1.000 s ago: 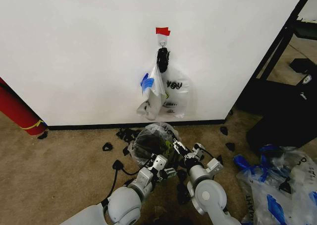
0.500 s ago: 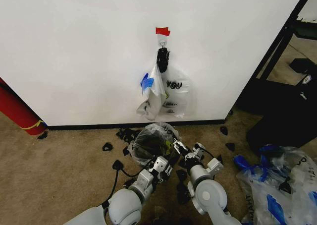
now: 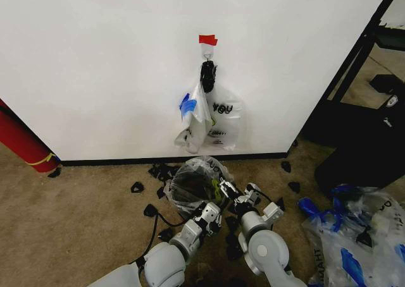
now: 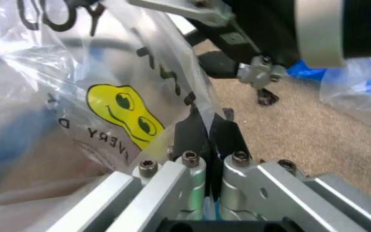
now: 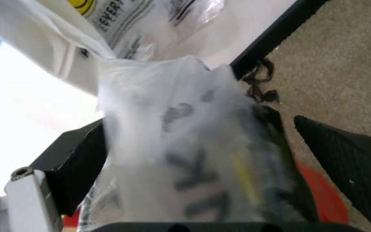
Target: Pick up the garbage bag from the wall and place it over the trash bin.
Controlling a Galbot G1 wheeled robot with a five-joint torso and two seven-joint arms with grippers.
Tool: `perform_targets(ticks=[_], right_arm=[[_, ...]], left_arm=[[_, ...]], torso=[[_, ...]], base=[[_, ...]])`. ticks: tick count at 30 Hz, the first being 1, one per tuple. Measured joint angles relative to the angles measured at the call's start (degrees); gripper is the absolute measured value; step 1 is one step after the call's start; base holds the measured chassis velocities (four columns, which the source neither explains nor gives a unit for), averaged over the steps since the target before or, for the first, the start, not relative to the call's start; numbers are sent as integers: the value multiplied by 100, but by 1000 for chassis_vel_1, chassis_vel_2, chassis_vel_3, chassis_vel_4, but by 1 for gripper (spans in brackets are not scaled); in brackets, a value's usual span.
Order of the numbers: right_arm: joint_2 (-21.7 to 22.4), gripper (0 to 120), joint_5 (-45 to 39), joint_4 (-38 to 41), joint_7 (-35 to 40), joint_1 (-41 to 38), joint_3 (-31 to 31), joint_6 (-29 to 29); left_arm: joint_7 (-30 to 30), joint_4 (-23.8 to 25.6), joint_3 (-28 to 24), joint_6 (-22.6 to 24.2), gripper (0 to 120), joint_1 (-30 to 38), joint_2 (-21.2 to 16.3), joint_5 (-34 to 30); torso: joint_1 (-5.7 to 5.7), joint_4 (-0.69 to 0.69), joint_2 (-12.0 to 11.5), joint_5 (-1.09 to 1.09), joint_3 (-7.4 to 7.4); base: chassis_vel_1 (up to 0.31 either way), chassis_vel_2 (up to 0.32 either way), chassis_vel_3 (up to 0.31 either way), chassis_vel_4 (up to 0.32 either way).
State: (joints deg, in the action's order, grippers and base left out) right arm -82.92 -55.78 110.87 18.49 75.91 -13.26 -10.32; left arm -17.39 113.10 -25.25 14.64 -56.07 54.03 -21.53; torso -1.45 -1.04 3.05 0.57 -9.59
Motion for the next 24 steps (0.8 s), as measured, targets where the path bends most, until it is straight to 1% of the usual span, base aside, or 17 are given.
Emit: perform_targets(ticks=[7, 9, 14, 15, 16, 18, 22, 23, 24], right_arm=[[13, 100, 120, 72, -76, 24, 29, -13], [64, 100, 362, 130, -218, 92, 41, -1], [155, 100, 844, 337, -463, 215, 82, 28], [155, 100, 844, 337, -463, 215, 82, 28], [179, 100, 964, 369, -490, 226, 81, 36], [208, 100, 1076, 377, -518, 246, 67, 60], [227, 100, 1027, 463, -547, 314, -29, 73], [227, 100, 1027, 463, -547, 314, -29, 73], [224, 100, 911, 512, -551, 331, -70, 54]], left_arm=[[-74, 27, -20, -1, 0, -4, -14, 72], [-94, 137, 19, 12, 1, -9, -76, 78], [-30, 512, 163, 82, 21, -108, -381, 31], [-30, 512, 163, 82, 21, -108, -381, 31], [-31, 594, 204, 87, 25, -159, -444, 30], [-38, 697, 276, 78, 34, -229, -508, 23], [-32, 936, 526, -23, 51, -370, -655, -216], [-32, 936, 526, -23, 51, -370, -655, -216], [-32, 1010, 621, -66, 56, -407, -680, -352]], torso=[[0, 0, 0, 0, 0], [0, 0, 0, 0, 0], [0, 0, 0, 0, 0], [0, 0, 0, 0, 0], [0, 0, 0, 0, 0], [0, 0, 0, 0, 0], [0, 0, 0, 0, 0], [0, 0, 0, 0, 0], [0, 0, 0, 0, 0]], base=[[0, 0, 0, 0], [0, 0, 0, 0], [0, 0, 0, 0], [0, 0, 0, 0], [0, 0, 0, 0], [0, 0, 0, 0], [0, 0, 0, 0], [0, 0, 0, 0], [0, 0, 0, 0]])
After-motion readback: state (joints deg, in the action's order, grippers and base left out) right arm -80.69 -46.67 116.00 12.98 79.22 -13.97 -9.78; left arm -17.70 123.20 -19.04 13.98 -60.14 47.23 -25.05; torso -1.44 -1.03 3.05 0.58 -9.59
